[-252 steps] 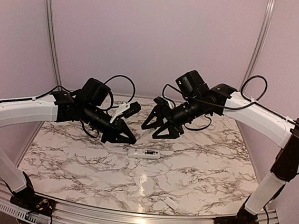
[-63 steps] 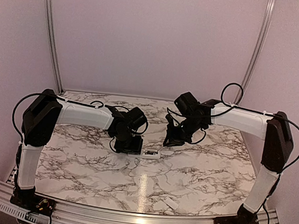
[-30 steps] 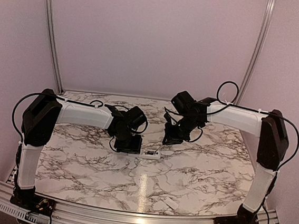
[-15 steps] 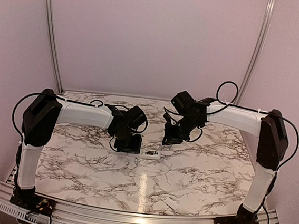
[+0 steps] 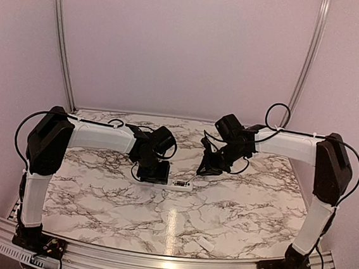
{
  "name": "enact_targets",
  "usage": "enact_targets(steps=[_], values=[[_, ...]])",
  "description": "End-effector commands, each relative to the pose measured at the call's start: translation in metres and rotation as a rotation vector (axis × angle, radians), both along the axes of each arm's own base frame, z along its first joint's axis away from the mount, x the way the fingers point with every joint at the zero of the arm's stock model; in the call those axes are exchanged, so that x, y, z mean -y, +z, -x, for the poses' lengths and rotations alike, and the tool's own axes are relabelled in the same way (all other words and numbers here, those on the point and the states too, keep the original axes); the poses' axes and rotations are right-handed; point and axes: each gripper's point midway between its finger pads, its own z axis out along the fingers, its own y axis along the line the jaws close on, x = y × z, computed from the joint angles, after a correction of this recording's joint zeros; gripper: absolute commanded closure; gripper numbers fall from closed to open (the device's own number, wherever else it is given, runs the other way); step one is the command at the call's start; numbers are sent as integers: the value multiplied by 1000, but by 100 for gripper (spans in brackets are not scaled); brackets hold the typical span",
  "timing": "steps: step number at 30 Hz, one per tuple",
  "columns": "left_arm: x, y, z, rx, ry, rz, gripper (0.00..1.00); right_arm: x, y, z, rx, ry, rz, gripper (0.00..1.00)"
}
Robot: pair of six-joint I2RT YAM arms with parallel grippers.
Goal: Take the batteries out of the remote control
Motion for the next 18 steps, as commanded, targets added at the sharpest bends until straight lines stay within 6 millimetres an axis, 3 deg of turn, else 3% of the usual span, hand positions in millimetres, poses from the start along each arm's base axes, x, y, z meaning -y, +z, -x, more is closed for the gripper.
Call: enact_targets(steps=[1,18], values=[[7,-28,17,-63,-65,-19,49,-10,3,5,10,52,-63,100],[4,-29,18,-57,-55,-18,50,-6,-12,15,-7,57,-66,100]])
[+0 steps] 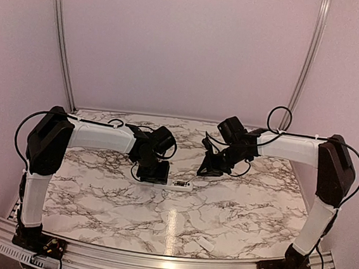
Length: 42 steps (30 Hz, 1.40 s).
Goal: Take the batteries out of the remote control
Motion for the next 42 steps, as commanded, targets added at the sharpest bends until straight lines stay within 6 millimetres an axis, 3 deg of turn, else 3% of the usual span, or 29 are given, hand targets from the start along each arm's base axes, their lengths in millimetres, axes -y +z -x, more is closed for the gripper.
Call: enact_targets(steps=[1,20,42], values=[[5,-29,19,-59,-47,-12,50,-7,-10,13,-37,42,-23,100],[6,-27,19,-52,-44,8,50,-5,-10,19,-26,45,-48,100],[6,-29,22,-57,-43,16,51,-3,-23,34,-36,92,-110,100]])
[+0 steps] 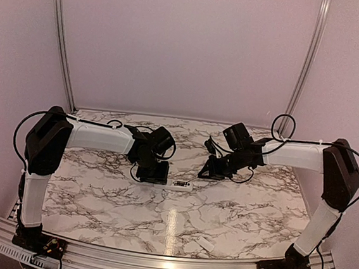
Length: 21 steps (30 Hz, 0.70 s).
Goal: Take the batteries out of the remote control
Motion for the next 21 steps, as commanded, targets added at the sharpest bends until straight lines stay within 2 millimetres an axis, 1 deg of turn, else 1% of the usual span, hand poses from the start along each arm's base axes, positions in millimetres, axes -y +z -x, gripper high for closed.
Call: enact_targets(steps=[1,5,9,21], values=[[5,-30,21,-70,-42,-1,51,-7,-18,27,-103,81,-59,100],[5,-30,22,-69,-42,1,51,3,-18,25,-116,65,-103,100],[4,-29,22,-69,-41,1,51,9,-20,22,-116,66,-102,100],[5,-29,23,-70,-41,5,51,10,-29,26,-131,77,-101,100]])
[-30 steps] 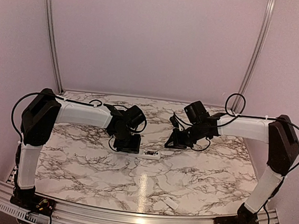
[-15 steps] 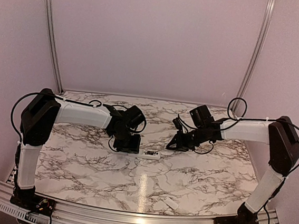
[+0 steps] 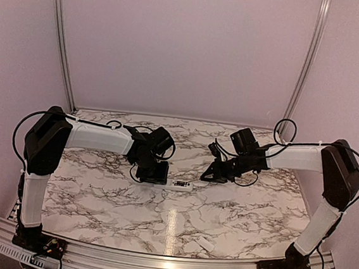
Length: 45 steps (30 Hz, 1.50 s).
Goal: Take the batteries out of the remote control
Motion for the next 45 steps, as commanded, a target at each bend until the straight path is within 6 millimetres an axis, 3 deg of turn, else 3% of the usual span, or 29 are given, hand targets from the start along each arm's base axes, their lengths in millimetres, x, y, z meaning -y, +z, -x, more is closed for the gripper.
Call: enact_targets(steps=[1,29,45], values=[[6,-29,23,-77,-41,-4,51,0,-22,23,-93,53,9,100],[9,-30,25,-84,-43,4,53,20,-58,26,-148,46,44,100],[9,-25,28,-92,-65,5,53,17,-59,24,-168,53,47,100]])
